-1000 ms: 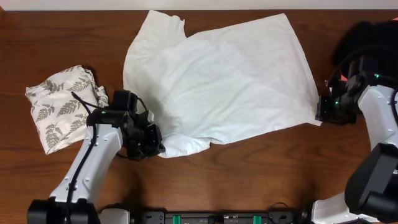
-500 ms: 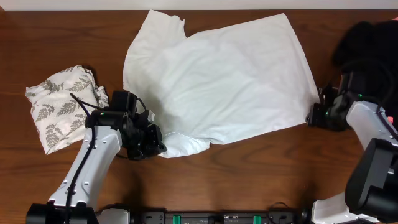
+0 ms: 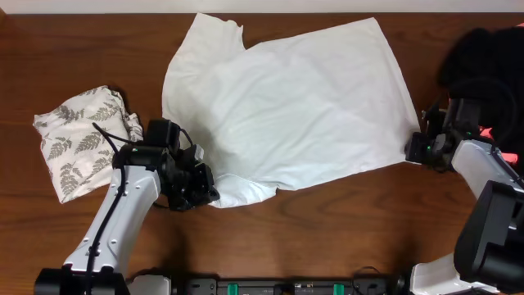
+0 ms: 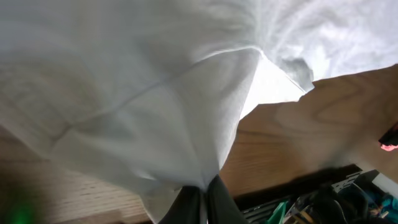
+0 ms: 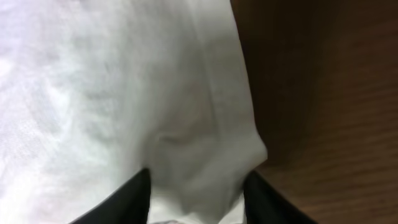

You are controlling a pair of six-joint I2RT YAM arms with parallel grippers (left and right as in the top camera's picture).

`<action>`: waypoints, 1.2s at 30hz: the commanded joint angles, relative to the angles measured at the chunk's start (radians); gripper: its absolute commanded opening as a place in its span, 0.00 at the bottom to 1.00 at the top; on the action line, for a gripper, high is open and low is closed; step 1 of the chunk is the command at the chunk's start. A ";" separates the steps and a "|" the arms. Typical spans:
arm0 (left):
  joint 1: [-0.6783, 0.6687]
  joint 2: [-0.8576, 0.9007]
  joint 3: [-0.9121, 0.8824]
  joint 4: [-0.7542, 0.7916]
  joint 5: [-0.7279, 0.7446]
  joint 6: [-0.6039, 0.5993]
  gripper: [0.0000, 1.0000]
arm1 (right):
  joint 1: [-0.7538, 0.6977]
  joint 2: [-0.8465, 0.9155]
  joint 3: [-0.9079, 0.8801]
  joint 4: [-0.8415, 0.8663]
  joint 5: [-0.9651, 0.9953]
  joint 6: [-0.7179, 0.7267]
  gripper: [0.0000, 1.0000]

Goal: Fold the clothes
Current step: 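Grasp the shirt's near left corner with the left gripper, then lift the shirt with both grippers and stretch it left-right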

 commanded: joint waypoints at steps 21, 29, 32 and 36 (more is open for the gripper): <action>0.049 -0.010 0.181 -0.179 0.084 0.059 0.06 | -0.057 -0.120 0.119 -0.103 -0.007 0.048 0.01; 0.116 -0.010 0.369 -0.208 0.082 0.061 0.06 | -0.062 -0.405 0.221 -0.278 0.002 -0.002 0.01; 0.122 -0.013 0.447 -0.281 0.085 0.084 0.06 | -0.076 -0.515 0.247 -0.320 0.012 -0.002 0.01; 0.122 -0.039 0.554 -0.397 0.087 0.138 0.06 | -0.100 -0.626 0.296 -0.378 0.012 -0.009 0.01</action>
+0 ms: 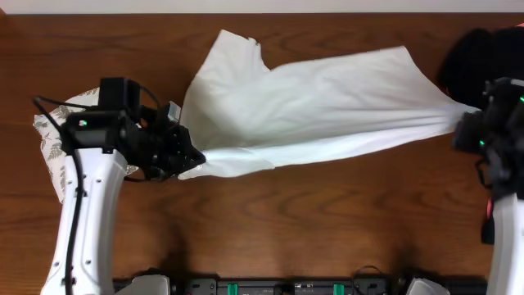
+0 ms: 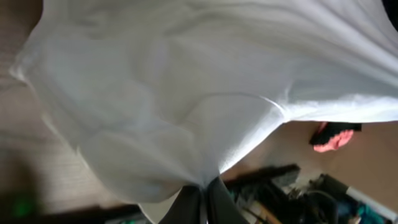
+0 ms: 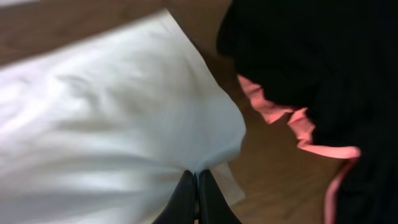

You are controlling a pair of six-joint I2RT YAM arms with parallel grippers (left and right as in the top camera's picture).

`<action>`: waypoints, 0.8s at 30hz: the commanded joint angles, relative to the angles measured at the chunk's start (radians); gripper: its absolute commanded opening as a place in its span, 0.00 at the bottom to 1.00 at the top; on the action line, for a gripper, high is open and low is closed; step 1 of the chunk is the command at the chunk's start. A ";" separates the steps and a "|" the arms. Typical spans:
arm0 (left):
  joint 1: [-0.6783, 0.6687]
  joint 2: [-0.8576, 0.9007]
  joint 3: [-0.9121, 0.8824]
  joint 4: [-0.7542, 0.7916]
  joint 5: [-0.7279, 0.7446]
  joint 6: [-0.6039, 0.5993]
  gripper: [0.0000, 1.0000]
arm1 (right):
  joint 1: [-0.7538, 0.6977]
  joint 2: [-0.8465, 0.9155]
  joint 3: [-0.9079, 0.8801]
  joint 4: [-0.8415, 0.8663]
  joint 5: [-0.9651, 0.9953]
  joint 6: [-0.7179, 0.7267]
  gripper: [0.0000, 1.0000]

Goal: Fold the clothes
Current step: 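Lift the shirt with both grippers and stretch it left-right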

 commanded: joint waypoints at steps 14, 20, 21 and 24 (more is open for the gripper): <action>0.005 -0.346 0.285 -0.067 0.005 0.072 0.06 | -0.032 -0.159 0.391 -0.289 0.014 -0.042 0.01; 0.005 -0.358 0.285 0.029 -0.138 -0.032 0.06 | -0.032 -0.079 0.428 -0.294 -0.002 -0.043 0.01; 0.005 -0.341 0.284 0.044 -0.137 -0.033 0.06 | -0.032 -0.043 0.428 -0.296 -0.016 -0.050 0.01; 0.005 -0.269 0.284 0.078 -0.137 -0.034 0.06 | -0.032 0.080 0.428 -0.291 -0.071 -0.069 0.01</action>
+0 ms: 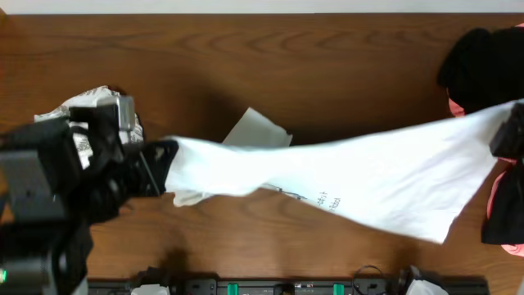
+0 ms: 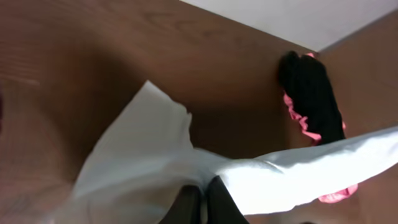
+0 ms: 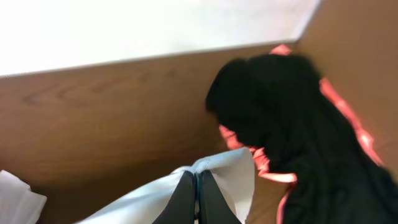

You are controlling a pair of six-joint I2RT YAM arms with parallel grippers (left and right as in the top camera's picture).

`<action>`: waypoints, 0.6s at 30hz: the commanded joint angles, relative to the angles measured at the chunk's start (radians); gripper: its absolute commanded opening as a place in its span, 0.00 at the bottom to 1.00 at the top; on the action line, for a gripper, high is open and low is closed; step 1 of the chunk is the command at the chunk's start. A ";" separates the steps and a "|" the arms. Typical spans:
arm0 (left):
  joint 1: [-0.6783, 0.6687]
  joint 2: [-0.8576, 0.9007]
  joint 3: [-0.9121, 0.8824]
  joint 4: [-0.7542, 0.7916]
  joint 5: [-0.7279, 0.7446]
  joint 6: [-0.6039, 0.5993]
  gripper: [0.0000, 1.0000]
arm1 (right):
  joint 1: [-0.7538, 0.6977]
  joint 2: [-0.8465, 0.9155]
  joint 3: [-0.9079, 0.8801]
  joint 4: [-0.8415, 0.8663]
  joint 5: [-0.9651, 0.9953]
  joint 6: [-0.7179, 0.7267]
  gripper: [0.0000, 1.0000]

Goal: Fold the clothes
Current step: 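Lift the shirt with both grippers and stretch it left-right, then swing the shirt forward and lay it flat with both grippers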

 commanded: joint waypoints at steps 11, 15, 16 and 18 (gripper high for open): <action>0.007 0.587 0.024 0.386 0.060 -0.058 0.06 | 0.054 0.602 0.017 0.305 -0.322 -0.058 0.01; 0.007 0.707 0.163 0.491 0.169 -0.080 0.06 | 0.096 0.605 0.124 0.441 -0.352 -0.018 0.01; 0.007 0.722 0.220 0.492 0.170 -0.079 0.06 | 0.106 0.602 0.179 0.441 -0.333 -0.018 0.01; 0.007 0.728 0.324 0.489 0.173 -0.049 0.06 | 0.122 0.600 0.286 0.418 -0.287 -0.011 0.01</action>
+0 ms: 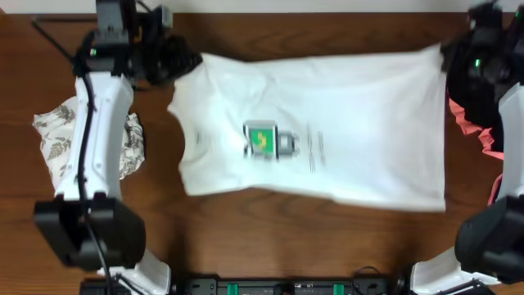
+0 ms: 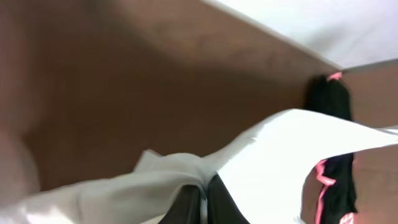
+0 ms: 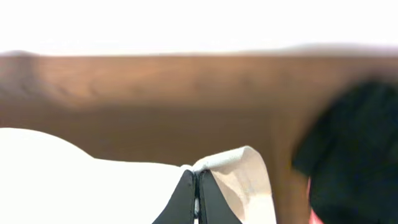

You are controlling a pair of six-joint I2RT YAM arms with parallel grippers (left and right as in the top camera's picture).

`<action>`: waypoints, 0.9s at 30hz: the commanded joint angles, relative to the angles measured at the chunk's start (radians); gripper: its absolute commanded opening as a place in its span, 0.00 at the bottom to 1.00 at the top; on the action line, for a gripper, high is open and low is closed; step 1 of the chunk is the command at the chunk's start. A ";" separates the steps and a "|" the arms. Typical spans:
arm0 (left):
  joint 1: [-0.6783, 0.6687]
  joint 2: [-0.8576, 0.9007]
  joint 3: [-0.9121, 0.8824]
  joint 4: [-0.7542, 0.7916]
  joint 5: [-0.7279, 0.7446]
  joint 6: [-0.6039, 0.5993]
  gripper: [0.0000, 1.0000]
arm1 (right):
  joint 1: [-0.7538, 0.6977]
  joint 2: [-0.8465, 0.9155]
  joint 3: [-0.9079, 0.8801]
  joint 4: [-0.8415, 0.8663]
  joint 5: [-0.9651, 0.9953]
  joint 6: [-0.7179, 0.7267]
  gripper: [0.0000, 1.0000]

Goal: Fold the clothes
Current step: 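Swing the shirt forward and lay it flat with both grippers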

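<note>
A white T-shirt [image 1: 327, 131] with a small green print [image 1: 262, 137] faces up, spread wide across the far half of the table. My left gripper [image 1: 182, 62] is shut on its far left corner, cloth pinched between the fingers [image 2: 186, 202] in the left wrist view. At the far right, my right gripper [image 1: 447, 56] is shut on the other far corner, the white cloth [image 3: 233, 165] folding over its tips in the right wrist view. The shirt's near edge hangs loose toward the table's front.
A leaf-patterned folded cloth [image 1: 70, 147] lies at the left under my left arm. A black garment with pink trim [image 1: 483, 90] is heaped at the right edge, also the black garment [image 3: 348, 143] in the right wrist view. Bare wood [image 1: 270, 238] runs along the front.
Both grippers have moved from mid-table to the far edge with the shirt. The shirt, then a stretched twisted band, now lies spread with its print facing up.
The shirt first lay blank side up, my left gripper shut on its near left edge and my right open around its right corner. Then both were shut on it and it was stretched between them, then held as a band, and now it is turned over, spread print up.
</note>
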 commanded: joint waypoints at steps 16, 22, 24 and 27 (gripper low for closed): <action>-0.031 -0.059 0.294 -0.734 -0.074 0.253 0.06 | 0.035 -0.046 0.344 -0.771 0.286 -0.027 0.01; -0.050 -0.057 -0.020 -0.737 -0.131 0.253 0.06 | 0.034 -0.046 0.158 -0.932 0.343 -0.027 0.03; -0.050 -0.057 -0.116 -0.724 -0.135 0.263 0.07 | 0.035 -0.046 0.078 -0.930 0.357 -0.027 0.20; -0.050 -0.057 -0.216 -0.715 -0.157 0.263 0.08 | 0.034 -0.046 -0.037 -0.903 0.364 -0.027 0.20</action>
